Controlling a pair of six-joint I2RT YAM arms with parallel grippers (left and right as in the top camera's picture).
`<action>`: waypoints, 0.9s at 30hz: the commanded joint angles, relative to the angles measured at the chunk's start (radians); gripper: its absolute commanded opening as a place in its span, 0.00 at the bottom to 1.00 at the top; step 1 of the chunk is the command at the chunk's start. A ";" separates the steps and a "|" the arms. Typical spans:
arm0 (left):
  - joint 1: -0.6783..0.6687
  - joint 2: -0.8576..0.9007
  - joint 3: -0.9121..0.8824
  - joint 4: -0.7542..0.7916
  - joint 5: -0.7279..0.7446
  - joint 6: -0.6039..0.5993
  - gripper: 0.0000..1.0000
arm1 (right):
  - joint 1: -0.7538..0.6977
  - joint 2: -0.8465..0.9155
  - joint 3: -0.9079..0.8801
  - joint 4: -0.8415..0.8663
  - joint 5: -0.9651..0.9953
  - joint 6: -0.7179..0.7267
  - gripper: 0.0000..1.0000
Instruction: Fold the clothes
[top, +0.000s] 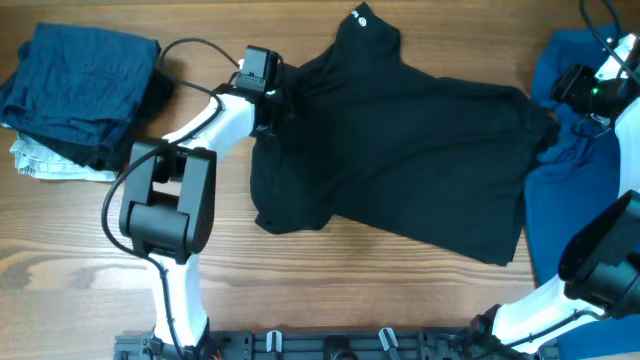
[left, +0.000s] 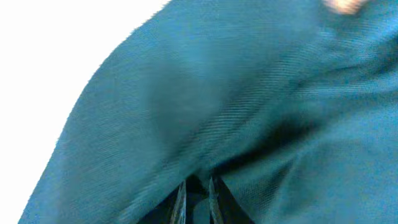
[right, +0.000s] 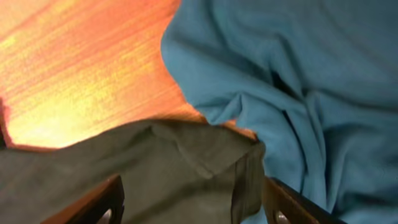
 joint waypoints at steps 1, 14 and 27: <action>0.031 0.003 -0.001 -0.088 -0.254 0.008 0.09 | 0.005 0.005 0.003 -0.031 -0.027 -0.011 0.72; 0.228 -0.043 0.000 -0.379 -0.254 -0.158 0.04 | 0.102 0.064 -0.019 0.068 -0.129 -0.156 0.49; 0.182 -0.314 0.001 -0.327 -0.110 -0.153 0.29 | 0.310 0.236 -0.019 0.103 -0.224 -0.281 0.13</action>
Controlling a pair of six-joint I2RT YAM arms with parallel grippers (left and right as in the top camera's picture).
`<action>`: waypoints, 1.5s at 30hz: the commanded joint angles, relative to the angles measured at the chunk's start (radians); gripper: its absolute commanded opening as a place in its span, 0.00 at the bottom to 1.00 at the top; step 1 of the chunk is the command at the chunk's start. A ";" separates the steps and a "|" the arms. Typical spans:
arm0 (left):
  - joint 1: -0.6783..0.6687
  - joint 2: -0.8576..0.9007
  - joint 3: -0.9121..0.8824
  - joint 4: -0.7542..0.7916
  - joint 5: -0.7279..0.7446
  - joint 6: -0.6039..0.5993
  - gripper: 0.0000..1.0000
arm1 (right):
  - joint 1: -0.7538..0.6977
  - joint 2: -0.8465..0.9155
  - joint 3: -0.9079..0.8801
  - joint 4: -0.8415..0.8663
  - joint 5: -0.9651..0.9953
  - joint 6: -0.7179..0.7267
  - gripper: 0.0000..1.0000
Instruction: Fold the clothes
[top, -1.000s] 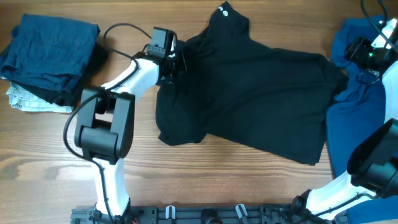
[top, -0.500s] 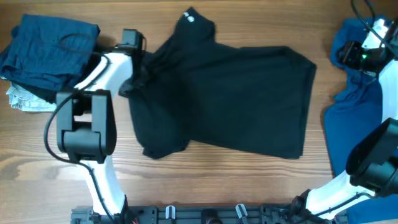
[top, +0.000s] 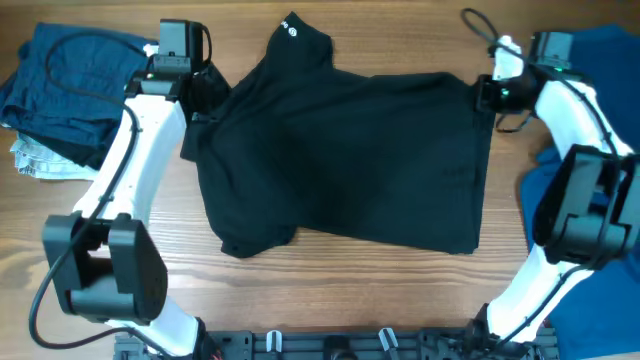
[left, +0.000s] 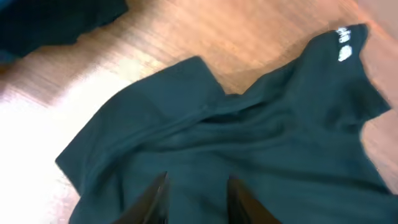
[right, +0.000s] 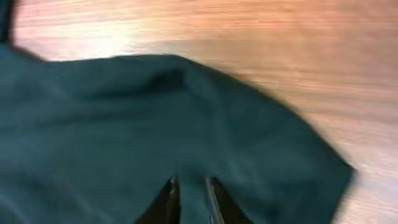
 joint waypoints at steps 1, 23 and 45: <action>-0.002 0.052 -0.004 -0.005 0.015 -0.002 0.27 | 0.045 0.056 0.001 0.043 0.055 -0.027 0.11; -0.006 0.256 -0.005 0.030 0.010 0.030 0.04 | 0.055 0.139 0.001 0.311 0.380 0.028 0.04; -0.006 0.176 0.017 0.175 0.080 0.055 0.22 | 0.055 0.148 0.132 0.020 0.186 0.179 0.04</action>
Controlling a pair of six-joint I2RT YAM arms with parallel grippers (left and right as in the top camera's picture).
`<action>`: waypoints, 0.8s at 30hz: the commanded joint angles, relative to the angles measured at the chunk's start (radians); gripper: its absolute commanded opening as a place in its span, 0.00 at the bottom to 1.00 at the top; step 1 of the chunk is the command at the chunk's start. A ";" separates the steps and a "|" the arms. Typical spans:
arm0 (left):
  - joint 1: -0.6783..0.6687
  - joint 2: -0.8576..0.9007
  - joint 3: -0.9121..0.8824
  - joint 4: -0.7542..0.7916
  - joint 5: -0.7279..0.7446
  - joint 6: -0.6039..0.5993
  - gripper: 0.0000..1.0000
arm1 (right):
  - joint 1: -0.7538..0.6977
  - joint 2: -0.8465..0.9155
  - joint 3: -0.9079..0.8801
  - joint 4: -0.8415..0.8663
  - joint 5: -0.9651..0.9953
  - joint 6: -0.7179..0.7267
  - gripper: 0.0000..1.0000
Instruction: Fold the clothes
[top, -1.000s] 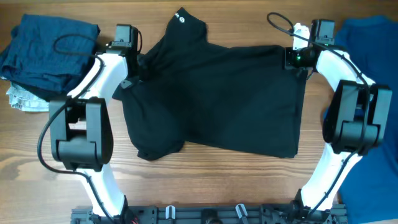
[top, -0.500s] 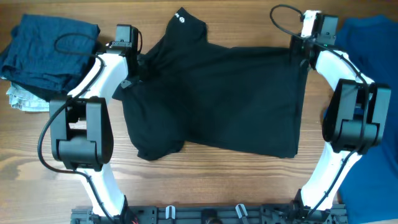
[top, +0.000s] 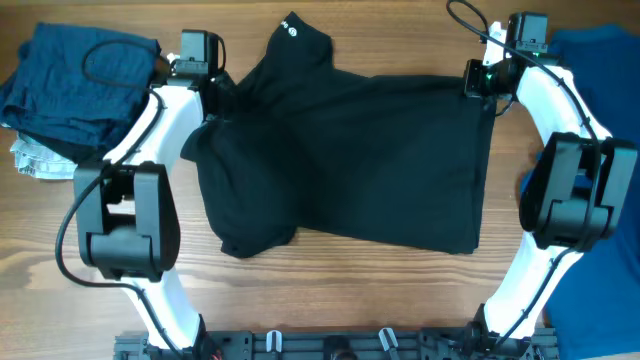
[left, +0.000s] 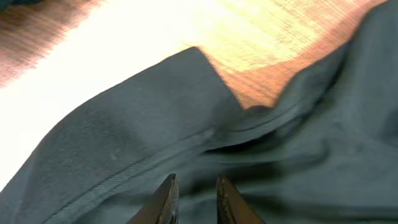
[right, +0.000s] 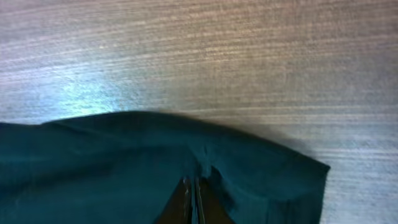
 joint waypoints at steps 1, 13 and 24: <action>-0.005 -0.035 0.017 0.014 0.049 0.008 0.22 | 0.000 0.077 -0.001 0.034 -0.031 0.020 0.04; -0.005 -0.034 0.016 0.008 0.049 0.008 0.24 | -0.001 0.165 -0.001 0.275 0.166 0.011 0.04; -0.005 -0.035 0.051 0.148 0.099 0.063 0.31 | -0.001 0.047 0.031 0.465 0.146 0.021 0.08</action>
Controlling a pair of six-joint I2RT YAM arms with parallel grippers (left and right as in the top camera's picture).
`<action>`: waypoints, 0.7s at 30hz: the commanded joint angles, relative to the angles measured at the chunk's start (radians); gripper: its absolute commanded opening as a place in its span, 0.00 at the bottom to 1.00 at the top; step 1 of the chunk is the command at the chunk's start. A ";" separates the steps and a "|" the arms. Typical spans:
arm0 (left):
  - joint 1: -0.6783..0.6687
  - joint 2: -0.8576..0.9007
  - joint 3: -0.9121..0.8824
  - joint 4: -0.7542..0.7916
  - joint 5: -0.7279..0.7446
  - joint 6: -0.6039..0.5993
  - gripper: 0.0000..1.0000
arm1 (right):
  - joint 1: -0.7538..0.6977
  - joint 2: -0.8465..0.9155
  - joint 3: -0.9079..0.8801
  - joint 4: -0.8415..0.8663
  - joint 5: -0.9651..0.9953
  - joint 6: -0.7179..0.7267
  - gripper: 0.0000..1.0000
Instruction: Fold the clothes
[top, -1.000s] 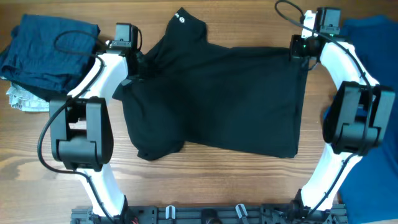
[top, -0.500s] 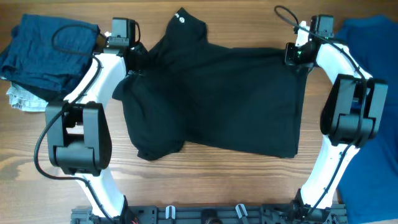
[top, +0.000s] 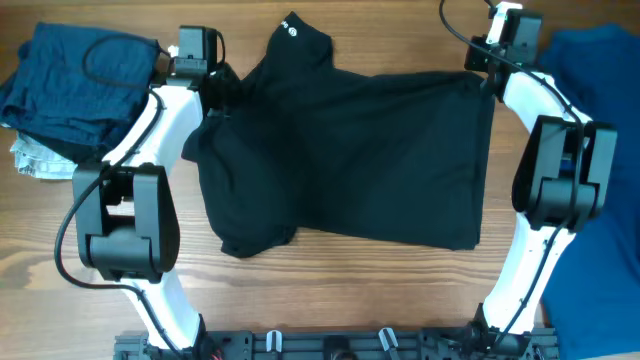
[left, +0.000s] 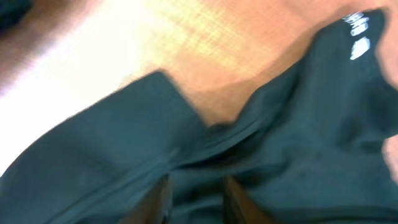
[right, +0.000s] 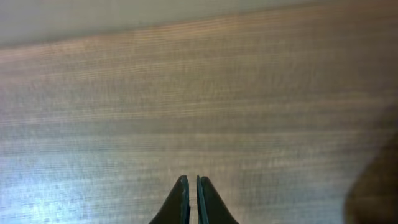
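Note:
A black shirt (top: 350, 150) lies spread on the wooden table, its collar with a white logo (top: 291, 28) at the far edge. My left gripper (top: 208, 85) sits over the shirt's left shoulder and sleeve. In the left wrist view it (left: 196, 199) is open, with dark cloth under and between the fingers. My right gripper (top: 487, 70) is at the shirt's far right corner. The right wrist view shows it (right: 191, 182) shut, empty, over bare wood.
A stack of folded dark blue clothes (top: 80, 85) lies at the far left on a white garment (top: 40, 160). A blue garment (top: 600, 60) covers the right edge of the table. The arms' mounting rail (top: 330, 345) runs along the near edge.
My right gripper was shut on the shirt's far right corner; now it is off the cloth, shut over bare wood. My left gripper's fingers stand slightly wider. The shirt has not moved.
At first the shirt lay further right and tilted, my left gripper shut on its left side and my right open around its right corner. Then it lay further left and spread, left gripper open, right shut on the corner. Now the right is off it.

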 joint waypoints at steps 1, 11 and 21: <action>-0.005 -0.026 0.068 0.074 0.054 0.058 0.33 | -0.002 -0.126 0.029 -0.091 0.002 0.009 0.09; 0.005 0.061 0.103 0.093 -0.053 0.214 0.37 | -0.002 -0.284 0.026 -0.726 -0.150 0.018 0.07; 0.012 0.201 0.103 0.083 -0.045 0.214 0.34 | -0.002 -0.282 -0.047 -0.681 -0.146 0.029 0.05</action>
